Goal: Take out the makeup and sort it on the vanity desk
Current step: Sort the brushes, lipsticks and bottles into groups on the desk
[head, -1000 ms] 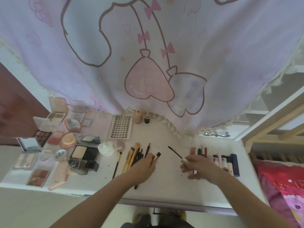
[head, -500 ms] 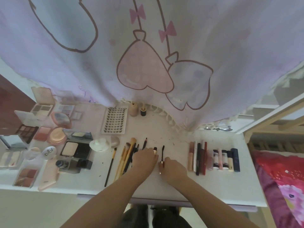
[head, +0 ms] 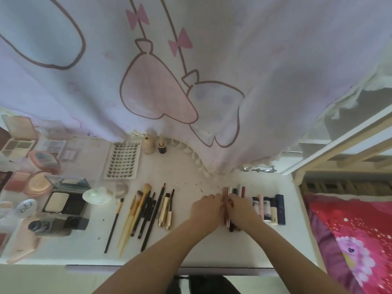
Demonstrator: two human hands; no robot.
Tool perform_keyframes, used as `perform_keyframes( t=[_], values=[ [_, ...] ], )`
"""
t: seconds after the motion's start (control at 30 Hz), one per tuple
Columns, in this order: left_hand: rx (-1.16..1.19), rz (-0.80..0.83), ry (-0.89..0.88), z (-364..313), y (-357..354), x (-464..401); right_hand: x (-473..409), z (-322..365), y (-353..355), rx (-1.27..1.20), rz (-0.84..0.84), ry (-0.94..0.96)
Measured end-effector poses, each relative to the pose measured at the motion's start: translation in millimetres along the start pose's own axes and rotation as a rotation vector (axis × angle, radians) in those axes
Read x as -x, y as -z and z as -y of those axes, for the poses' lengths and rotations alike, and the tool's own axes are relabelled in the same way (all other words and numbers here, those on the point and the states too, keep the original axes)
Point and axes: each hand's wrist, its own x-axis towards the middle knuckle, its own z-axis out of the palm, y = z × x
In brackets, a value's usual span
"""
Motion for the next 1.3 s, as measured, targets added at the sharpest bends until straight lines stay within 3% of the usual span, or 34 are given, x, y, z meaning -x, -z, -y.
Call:
perform_keyframes(
  t=[0.33, 0.57, 0.77, 0.9, 1.1, 1.3],
  values=[
    [-0.035, 0.032, 0.226, -19, -21, -19, -18, -29, 1, -0.001, 0.043, 0.085],
    [0.079, -0.034, -0.023, 9, -2, 22, -18, -12, 22, -0.19, 0.162, 0.045],
    [0.347, -0.043, -0.003, 29, 20, 45, 6, 21, 37, -0.5, 0.313, 0.158],
    [0.426, -0.021, -0.042, 43, 35, 64, 24, 31, 34, -0.464, 0.337, 0.26],
    [0.314, 0.006, -0.177, 63, 56, 91, 42, 49, 29, -0.225, 0.387, 0.169],
    [0.249, -0.014, -0.194, 86, 60, 105, 56, 65, 16, -0.36, 0.406, 0.124]
  ],
)
